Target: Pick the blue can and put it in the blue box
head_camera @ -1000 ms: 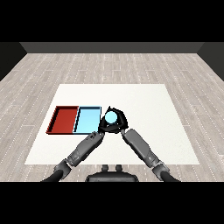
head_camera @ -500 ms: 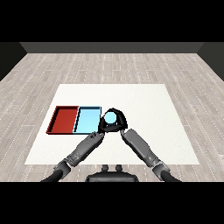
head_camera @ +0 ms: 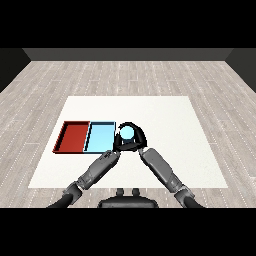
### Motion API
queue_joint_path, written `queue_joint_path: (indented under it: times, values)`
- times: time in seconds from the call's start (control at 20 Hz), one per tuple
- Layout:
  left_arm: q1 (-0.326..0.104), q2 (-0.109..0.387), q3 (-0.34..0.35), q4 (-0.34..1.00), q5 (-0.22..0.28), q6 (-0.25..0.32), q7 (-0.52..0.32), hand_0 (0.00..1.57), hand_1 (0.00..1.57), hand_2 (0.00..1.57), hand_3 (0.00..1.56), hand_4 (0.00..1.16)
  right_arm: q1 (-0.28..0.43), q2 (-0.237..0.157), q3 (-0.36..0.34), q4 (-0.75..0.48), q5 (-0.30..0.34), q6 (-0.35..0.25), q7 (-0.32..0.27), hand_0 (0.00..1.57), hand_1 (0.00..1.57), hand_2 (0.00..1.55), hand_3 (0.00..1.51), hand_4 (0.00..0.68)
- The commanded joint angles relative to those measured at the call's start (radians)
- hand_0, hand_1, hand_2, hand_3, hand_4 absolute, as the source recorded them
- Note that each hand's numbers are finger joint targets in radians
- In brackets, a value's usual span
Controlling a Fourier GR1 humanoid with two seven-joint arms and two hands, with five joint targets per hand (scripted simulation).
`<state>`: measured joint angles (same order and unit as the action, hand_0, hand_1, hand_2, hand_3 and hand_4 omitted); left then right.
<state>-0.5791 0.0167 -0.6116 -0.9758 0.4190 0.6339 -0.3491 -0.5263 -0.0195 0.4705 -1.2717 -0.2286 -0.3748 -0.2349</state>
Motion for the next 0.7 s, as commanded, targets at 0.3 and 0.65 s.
queue_joint_path:
  times: [0.3,0.65]
  values:
    - [0.035,-0.016,0.029,-0.048,-0.066,0.013,0.051,1.57,1.57,1.57,1.48,1.14,0.028,0.013,-0.015,-0.075,0.113,0.007,0.095,0.0,0.0,0.0,0.0,0.0]
    - [0.076,-0.017,0.027,-0.054,-0.068,0.007,0.025,1.57,1.57,1.57,1.49,1.15,0.083,0.017,-0.106,-0.021,0.096,0.016,-0.001,0.0,0.0,0.0,0.0,0.0]
